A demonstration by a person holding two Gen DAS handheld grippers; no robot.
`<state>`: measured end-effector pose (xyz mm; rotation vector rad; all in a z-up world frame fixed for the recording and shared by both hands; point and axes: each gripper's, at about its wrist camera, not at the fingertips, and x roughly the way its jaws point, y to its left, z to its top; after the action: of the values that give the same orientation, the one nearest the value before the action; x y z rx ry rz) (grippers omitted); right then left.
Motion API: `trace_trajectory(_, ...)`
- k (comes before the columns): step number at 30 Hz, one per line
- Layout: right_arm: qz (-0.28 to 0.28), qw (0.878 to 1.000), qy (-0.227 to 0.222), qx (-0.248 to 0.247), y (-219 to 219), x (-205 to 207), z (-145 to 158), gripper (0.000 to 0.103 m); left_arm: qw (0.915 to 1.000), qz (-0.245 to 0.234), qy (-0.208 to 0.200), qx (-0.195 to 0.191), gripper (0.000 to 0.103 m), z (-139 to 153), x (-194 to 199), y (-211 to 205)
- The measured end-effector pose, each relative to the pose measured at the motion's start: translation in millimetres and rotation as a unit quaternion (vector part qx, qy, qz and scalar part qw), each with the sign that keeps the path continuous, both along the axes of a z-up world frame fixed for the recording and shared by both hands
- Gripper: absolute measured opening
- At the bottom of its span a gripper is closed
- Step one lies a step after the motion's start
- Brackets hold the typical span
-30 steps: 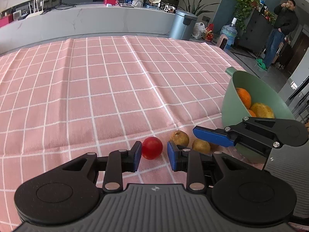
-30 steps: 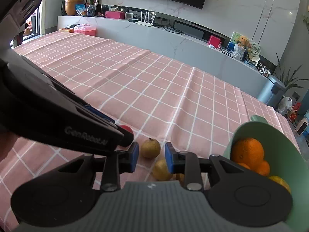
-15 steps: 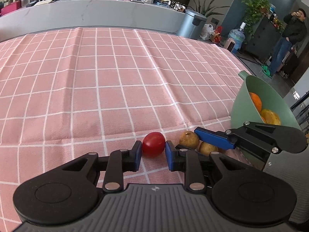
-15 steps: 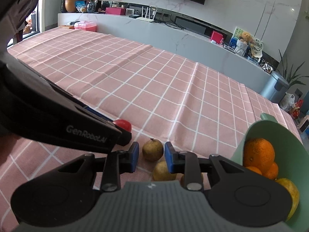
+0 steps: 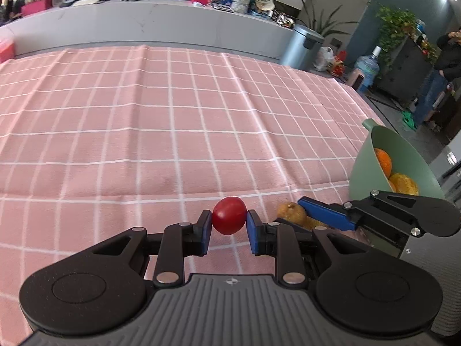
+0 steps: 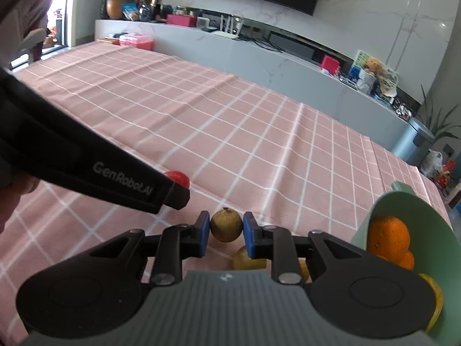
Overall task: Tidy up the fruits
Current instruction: 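Grasp the red cherry tomato with the left tool while the right tool grasps a small brown fruit, then release the tomato into the colander with the left tool while the right tool releases its brown fruit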
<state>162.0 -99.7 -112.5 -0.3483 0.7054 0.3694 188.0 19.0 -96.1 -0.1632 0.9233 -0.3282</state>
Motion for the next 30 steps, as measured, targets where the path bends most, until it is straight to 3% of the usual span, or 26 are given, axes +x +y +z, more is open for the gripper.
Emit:
trace_trajectory(6, 0.012, 0.999, 0.027, 0.036, 2.3, -11.8, 20.9, 0.02, 0.9992, 0.039, 0.001, 0.008, 0.028, 22.8, -16.5, 7.7)
trace_trajectory(14, 0.016, 0.995, 0.042, 0.086, -10.9, -40.2, 54.0, 0.02, 0.9986, 0.05, -0.012, 0.013, 0.028, 58.0, -44.8, -1.6)
trace_trajectory(22, 0.03, 0.995, 0.05, 0.078, -39.7, -62.3, 83.5, 0.02, 0.9975, 0.067, 0.005, -0.023, 0.028, 79.0, -66.4, -16.3)
trace_trajectory(30, 0.02, 0.998, 0.032, 0.046, -93.4, -71.8, 120.5, 0.02, 0.9989, 0.029, -0.004, -0.036, 0.028, 100.3, -69.7, -64.5)
